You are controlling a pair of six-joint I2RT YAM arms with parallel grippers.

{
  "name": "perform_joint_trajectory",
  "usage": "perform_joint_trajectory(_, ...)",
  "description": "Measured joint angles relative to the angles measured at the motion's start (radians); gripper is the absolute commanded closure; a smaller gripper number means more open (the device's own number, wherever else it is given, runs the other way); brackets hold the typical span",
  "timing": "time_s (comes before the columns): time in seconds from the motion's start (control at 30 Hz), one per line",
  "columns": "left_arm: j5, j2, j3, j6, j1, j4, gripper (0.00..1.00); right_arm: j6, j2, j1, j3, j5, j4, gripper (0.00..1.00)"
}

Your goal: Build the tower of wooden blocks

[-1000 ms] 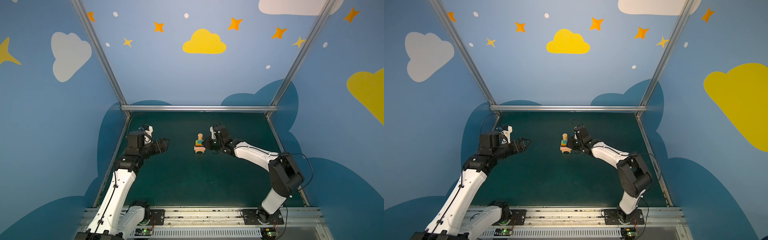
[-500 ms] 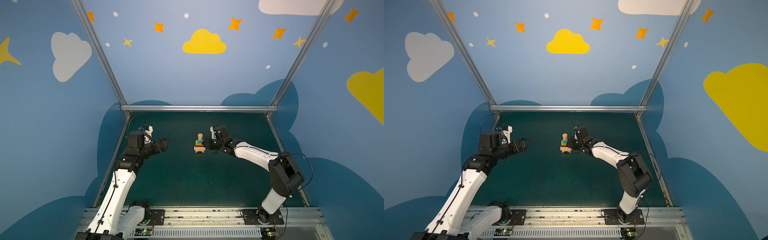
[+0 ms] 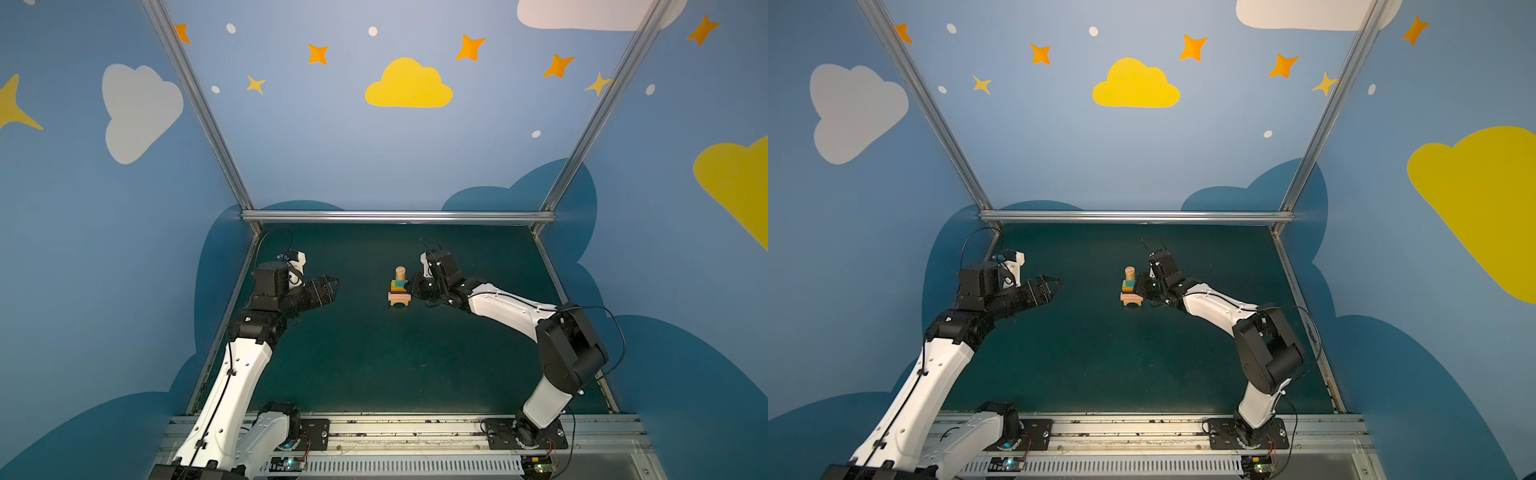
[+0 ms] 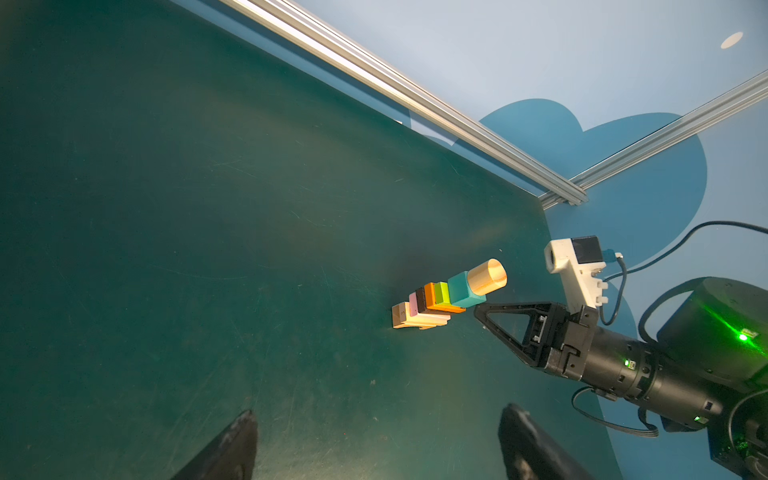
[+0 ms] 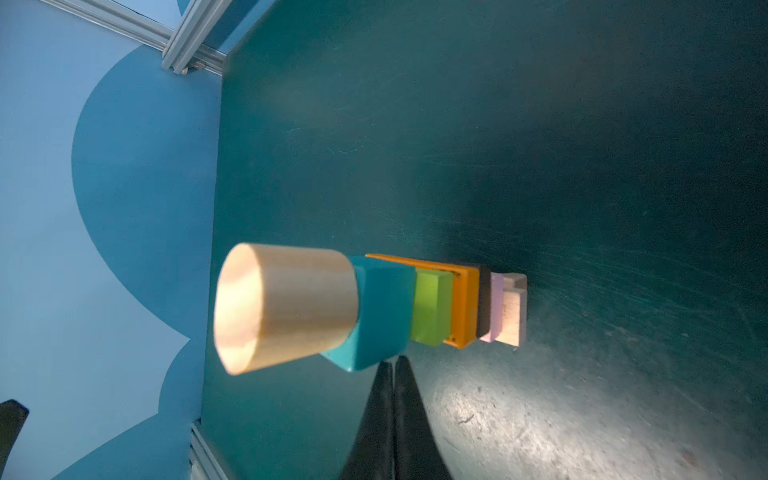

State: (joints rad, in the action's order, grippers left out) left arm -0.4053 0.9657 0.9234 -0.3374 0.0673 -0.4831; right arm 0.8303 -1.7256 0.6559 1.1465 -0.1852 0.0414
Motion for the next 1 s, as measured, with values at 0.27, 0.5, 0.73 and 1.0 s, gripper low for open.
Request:
perform_joint_trajectory(0.27,0.000,0.000,0.000,0.000,0.000,0.000,0.10,0.000,0.000,0.000,0.000,0.001,0.000,1.00)
perform_joint_trajectory(0.5,0.000,0.000,0.000,0.000,0.000,0.000,0.10,0.000,0.021,0.000,-0.005,0.005,0.003,1.00)
perform_joint_trajectory(0.73,0.000,0.000,0.000,0.000,0.000,0.000,0.10,0.001,0.083,0.000,-0.045,0.015,0.008,1.00)
perform_joint_trajectory(1.0,0.002,0.000,0.000,0.000,0.000,0.000,0.11,0.000,0.135,0.000,-0.082,0.040,0.042,1.00)
